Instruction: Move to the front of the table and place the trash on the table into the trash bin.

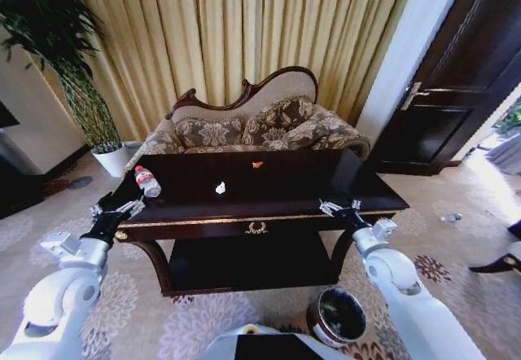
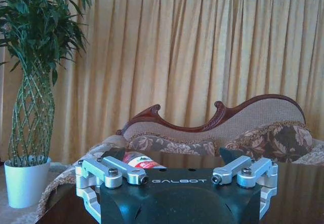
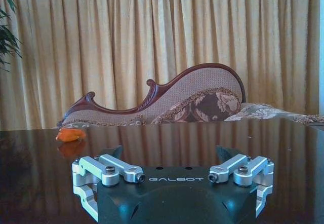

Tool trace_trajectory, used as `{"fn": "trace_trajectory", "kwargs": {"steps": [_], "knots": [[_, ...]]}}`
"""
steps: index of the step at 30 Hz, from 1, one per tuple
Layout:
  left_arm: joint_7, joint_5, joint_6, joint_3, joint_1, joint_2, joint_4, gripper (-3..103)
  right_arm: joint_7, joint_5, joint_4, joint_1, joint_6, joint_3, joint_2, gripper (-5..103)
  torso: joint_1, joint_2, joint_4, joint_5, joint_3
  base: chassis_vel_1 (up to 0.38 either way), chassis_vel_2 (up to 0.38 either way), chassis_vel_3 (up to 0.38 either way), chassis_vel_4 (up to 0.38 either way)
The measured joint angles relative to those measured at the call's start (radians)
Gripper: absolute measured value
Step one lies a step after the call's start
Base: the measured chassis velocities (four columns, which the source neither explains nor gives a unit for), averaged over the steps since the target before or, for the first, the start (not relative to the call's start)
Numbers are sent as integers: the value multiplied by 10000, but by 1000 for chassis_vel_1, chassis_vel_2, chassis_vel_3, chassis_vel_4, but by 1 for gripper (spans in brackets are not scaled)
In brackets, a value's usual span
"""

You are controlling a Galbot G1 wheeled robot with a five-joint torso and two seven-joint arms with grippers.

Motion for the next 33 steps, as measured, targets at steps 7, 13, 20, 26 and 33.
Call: {"fn": "trace_trajectory", "kwargs": {"steps": [7,13,20,26,33], "knots": [[-8,-64,35,-23,39,6,-139,100,345,473,277,100,-119,-129,-209,100,1,0,1,0,1,-77,91,78,-80],[-54,-82,60,-125,168,-21,-219,100,405,1276,349,527,-394,-210,-1021,100,-3,1,0,2,-1,0,0,0,0],[-54,-90,63,-391,399,-206,-250,100,441,2287,185,1063,-728,-425,-2120,100,-3,1,0,3,0,0,0,0,0],[-68,15,90,-438,403,-562,-389,100,502,3134,-124,1985,-1003,-938,-3207,100,-3,3,1,0,0,0,0,0,0],[-154,37,329,-403,524,-913,-775,100,713,4100,-519,3070,-1345,-1537,-3709,100,-2,1,2,1,0,0,0,0,0]]}}
